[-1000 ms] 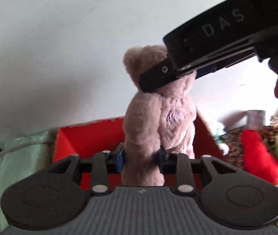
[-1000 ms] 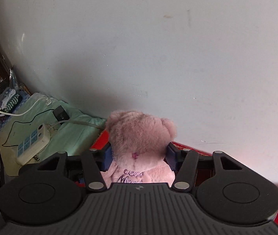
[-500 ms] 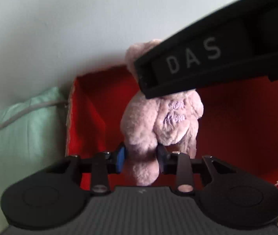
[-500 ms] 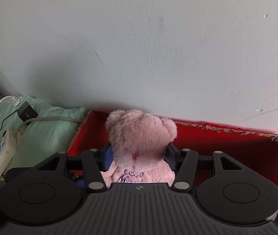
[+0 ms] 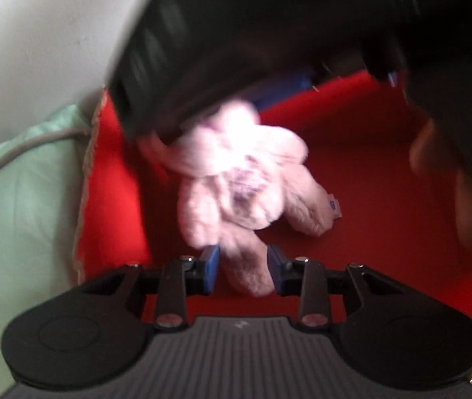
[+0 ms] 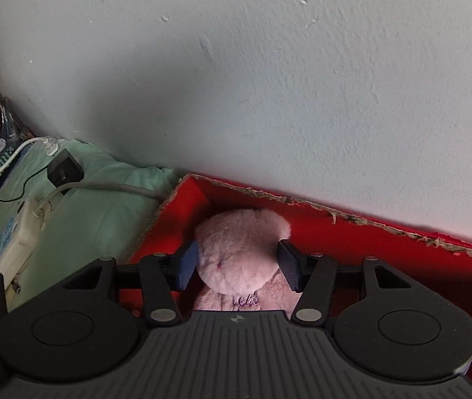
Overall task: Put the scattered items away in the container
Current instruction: 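Lower the bear into the red box and open both grippers, then move the right gripper back to the pile toward the pine cone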
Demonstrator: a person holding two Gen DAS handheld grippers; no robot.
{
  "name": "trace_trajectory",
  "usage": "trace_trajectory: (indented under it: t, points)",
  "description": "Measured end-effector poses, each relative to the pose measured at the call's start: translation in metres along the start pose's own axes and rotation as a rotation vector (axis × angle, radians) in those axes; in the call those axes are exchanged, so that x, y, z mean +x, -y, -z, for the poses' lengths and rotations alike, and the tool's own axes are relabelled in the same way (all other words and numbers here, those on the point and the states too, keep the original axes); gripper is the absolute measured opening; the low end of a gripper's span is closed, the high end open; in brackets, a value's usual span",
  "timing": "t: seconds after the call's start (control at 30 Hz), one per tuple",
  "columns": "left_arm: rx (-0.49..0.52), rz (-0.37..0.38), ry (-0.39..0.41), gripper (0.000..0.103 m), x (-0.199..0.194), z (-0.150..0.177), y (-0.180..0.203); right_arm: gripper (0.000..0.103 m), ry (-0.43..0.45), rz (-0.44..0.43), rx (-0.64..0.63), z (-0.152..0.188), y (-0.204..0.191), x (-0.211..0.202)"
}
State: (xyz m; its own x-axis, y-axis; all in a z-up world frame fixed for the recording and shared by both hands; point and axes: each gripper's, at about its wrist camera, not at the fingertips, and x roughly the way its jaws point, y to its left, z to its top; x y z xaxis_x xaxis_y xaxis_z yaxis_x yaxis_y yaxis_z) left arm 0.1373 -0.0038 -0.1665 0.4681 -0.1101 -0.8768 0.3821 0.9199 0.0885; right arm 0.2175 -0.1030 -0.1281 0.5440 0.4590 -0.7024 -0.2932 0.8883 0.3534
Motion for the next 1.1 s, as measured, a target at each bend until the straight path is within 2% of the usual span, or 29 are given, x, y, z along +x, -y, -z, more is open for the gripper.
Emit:
trace_trajectory:
  t: [0.2,0.33,0.43,0.57,0.63,0.73,0.8,0.87,0.9,1.1]
  points:
    - [0.009,-0.044,0.012,0.036,-0.007,-0.001,0.005,0.058,0.031,0.014,0.069,0.000,0.016,-0.025]
    - [0.010,-0.037,0.027,0.036,-0.020,-0.001,0.006,0.058,0.004,0.064,0.153,0.007,0.035,-0.048]
    - [-0.020,-0.003,0.052,0.036,-0.037,-0.006,0.000,0.058,0.058,0.078,0.202,0.016,0.045,-0.083]
    - [-0.030,0.025,0.104,0.036,-0.058,-0.022,0.001,0.059,0.173,0.199,0.258,0.031,0.066,-0.142]
    - [-0.021,0.056,0.139,0.036,-0.070,-0.028,0.016,0.062,0.205,0.279,0.294,0.040,0.082,-0.166]
    - [0.006,0.121,0.179,0.038,-0.091,-0.032,0.047,0.065,0.180,0.377,0.374,0.058,0.114,-0.191]
    - [0.029,0.172,0.201,0.046,-0.107,-0.033,0.070,0.065,0.166,0.398,0.439,0.071,0.134,-0.203]
    - [0.050,0.215,0.218,0.059,-0.119,-0.034,0.093,0.065,0.154,0.421,0.482,0.082,0.148,-0.214]
    - [0.055,0.228,0.218,0.060,-0.121,-0.036,0.104,0.065,0.149,0.432,0.489,0.086,0.151,-0.217]
    - [0.088,0.297,0.203,0.062,-0.125,-0.028,0.169,0.065,0.097,0.477,0.368,0.094,0.157,-0.225]
